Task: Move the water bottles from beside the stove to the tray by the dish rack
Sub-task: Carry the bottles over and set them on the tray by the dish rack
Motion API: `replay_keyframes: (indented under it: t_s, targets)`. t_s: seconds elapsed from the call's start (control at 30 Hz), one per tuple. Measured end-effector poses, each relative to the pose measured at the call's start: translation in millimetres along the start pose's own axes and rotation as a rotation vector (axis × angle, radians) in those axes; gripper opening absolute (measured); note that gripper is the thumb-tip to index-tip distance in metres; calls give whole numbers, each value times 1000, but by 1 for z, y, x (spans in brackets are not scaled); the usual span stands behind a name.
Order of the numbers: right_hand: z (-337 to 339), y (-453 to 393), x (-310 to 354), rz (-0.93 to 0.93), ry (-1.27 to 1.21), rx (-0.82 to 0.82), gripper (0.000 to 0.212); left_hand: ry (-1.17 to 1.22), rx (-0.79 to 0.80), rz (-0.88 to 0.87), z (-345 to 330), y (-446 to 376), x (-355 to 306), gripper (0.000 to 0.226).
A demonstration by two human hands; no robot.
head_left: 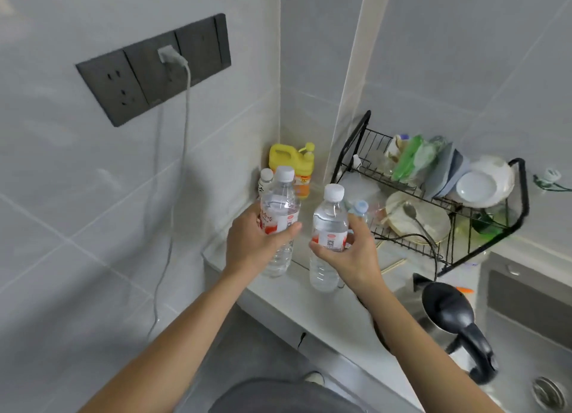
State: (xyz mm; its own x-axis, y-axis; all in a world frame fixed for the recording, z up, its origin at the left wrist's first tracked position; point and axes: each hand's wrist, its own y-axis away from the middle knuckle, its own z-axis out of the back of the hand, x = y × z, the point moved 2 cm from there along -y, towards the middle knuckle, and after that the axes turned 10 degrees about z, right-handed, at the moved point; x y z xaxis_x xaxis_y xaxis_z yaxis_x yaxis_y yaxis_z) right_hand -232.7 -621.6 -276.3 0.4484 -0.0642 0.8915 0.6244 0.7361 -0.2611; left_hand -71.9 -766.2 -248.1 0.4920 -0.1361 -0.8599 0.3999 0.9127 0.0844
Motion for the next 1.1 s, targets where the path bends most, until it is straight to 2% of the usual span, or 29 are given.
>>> replay_keyframes:
  t_s: [0.13, 0.37, 0.47, 0.8, 1.1]
  targets:
    - [1, -33, -22, 2, 81, -62, 56, -80, -4, 3, -25, -44, -13, 48]
    - [-13, -47, -54, -76, 211, -84, 78, -193, 113, -4, -66, -106, 2, 54]
    - [-23, -43, -62, -136, 323, -69, 71, -253, 175, 3, -80, -123, 18, 68]
    - [-47, -36, -89, -263, 592, 47, 66, -463, 464, 11, -111, -144, 60, 80]
    - [-57, -33, -105, -236, 657, 99, 51, -361, 539, -3, -115, -149, 67, 61]
